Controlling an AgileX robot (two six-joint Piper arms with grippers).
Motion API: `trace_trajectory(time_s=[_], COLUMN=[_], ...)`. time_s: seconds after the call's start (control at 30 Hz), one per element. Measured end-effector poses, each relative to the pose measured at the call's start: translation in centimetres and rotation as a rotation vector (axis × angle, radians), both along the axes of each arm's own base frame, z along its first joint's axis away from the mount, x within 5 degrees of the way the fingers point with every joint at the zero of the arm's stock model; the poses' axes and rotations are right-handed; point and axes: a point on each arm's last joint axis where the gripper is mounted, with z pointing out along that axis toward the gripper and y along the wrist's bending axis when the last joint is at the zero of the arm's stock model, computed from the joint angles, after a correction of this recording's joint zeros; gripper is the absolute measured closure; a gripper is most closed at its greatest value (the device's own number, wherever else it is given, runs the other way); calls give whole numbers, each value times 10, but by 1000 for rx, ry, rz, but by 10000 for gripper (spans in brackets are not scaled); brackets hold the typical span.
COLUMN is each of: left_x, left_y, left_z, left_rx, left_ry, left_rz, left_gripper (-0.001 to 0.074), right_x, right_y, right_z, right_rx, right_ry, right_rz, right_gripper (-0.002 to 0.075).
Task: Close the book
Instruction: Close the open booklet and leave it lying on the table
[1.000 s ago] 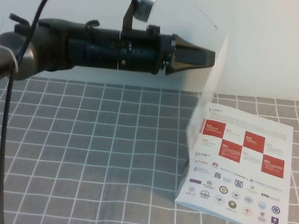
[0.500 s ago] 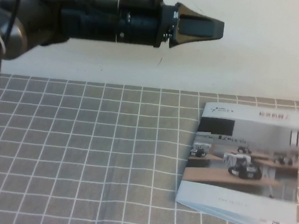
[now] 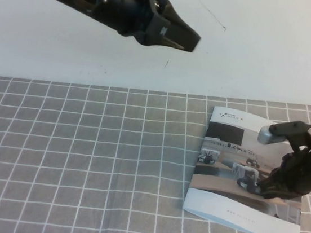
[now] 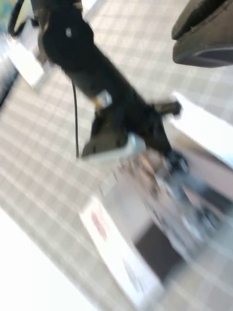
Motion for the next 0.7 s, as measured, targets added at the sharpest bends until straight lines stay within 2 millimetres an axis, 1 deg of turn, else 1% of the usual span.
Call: trace_trajectory(time_s=[0.07,0.17,0.23,0.27,0.33,0.4,0.43,0.5,0.53,0.6,0.7], left_x=[-6,-17,-27,-33,-45,-60,-66,-82,-90,-105,-119], left_y=[8,21,31,36,46,58,62,75,81,94,109], left_z=[8,23,36,42,53,66,70,76,78,75,61], left_rx=[63,146,187,209,254,289,305,352,370,423,478], left_ry=[-45,-122,-182,-210,-256,-308,-328,-362,-376,-380,-367], left_rz=[58,157,218,248,303,362,388,453,483,557,659], left_gripper=[739,739,739,739,739,739,739,739,739,739,739], right_x=[0,0,0,0,-1,-3,-6,-15,-22,-42,-75], right_y=[2,2,2,2,1,1,0,-2,-4,-8,-15], right_z=[-9,-10,-5,2,25,60,76,113,133,170,211], right_rx=[-3,-3,-4,-6,1,13,16,24,28,29,16], right_ry=[21,24,14,1,-55,-154,-198,-308,-365,-473,-587], right_rz=[4,8,17,26,38,44,48,53,57,68,94], right_gripper=[729,729,729,729,729,729,729,729,729,729,729])
